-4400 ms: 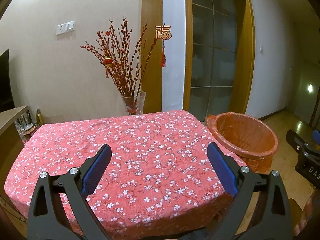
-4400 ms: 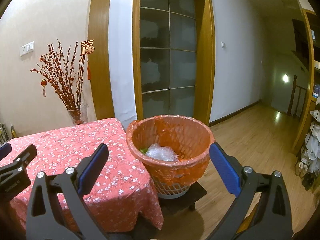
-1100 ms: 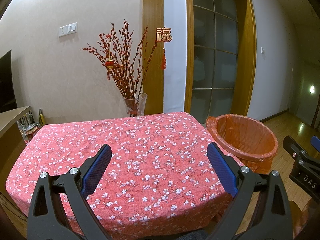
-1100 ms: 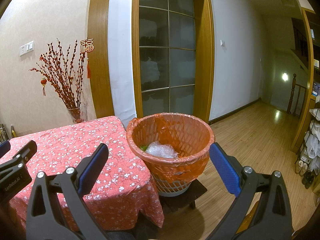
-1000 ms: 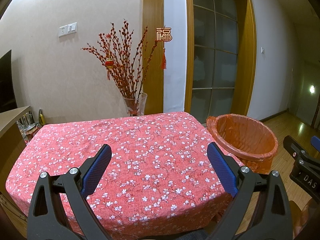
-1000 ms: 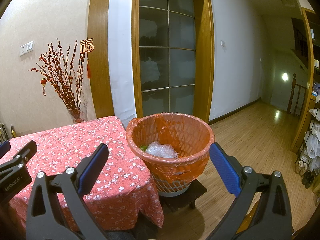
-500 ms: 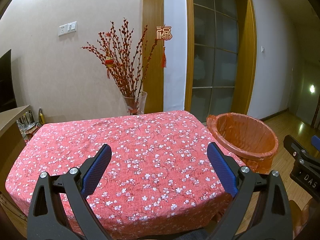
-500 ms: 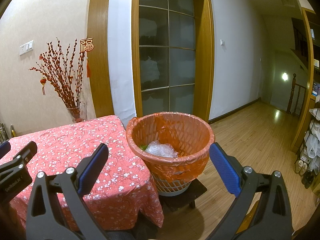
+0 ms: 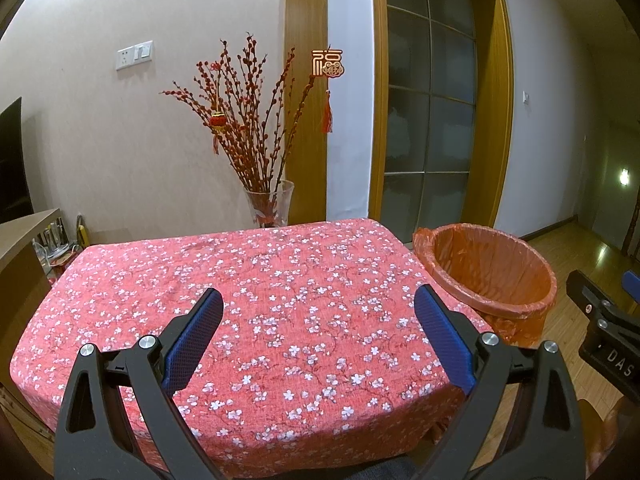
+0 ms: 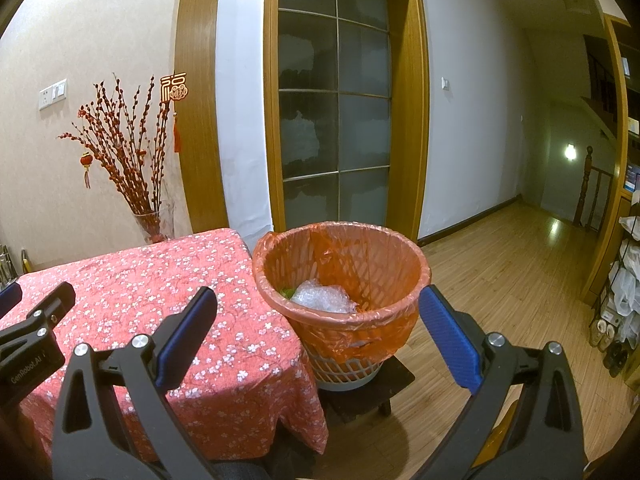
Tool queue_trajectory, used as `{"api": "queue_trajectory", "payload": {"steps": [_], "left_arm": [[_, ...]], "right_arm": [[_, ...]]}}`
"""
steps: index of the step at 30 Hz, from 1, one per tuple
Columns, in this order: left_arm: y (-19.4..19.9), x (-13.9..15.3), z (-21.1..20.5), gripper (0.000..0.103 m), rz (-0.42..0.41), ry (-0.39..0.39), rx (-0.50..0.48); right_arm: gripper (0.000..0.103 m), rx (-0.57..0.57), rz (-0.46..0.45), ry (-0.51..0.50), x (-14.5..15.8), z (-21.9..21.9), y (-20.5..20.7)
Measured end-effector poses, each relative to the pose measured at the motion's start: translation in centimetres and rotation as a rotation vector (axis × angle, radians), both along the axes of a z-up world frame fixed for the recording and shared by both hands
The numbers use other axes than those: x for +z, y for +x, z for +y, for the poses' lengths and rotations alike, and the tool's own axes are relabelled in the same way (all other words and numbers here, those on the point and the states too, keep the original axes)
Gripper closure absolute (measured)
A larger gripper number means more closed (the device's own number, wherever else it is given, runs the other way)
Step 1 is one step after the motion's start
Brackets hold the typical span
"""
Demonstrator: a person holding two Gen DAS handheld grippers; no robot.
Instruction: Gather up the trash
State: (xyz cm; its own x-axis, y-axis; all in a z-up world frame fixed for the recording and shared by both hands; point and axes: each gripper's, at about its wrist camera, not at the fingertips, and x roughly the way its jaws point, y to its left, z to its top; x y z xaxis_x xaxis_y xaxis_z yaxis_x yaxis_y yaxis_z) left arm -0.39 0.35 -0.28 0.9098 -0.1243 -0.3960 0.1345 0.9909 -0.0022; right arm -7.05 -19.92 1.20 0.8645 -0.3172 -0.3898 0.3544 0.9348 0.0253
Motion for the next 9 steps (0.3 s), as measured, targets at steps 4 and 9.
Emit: {"api": "queue_trajectory", "payload": {"steps": [4, 9], "left_arm": [[0.24, 0.02, 0.08, 0.007, 0.006, 0.000, -0.001], [0.42, 0.01, 0.20, 0.007, 0.013, -0.004, -0.001]], "right_arm": [[0.004, 0.000, 0.000, 0.000, 0.03, -0.01, 0.07], [0.004, 0.000, 0.000, 0.000, 0.05, -0.04, 0.07]]}}
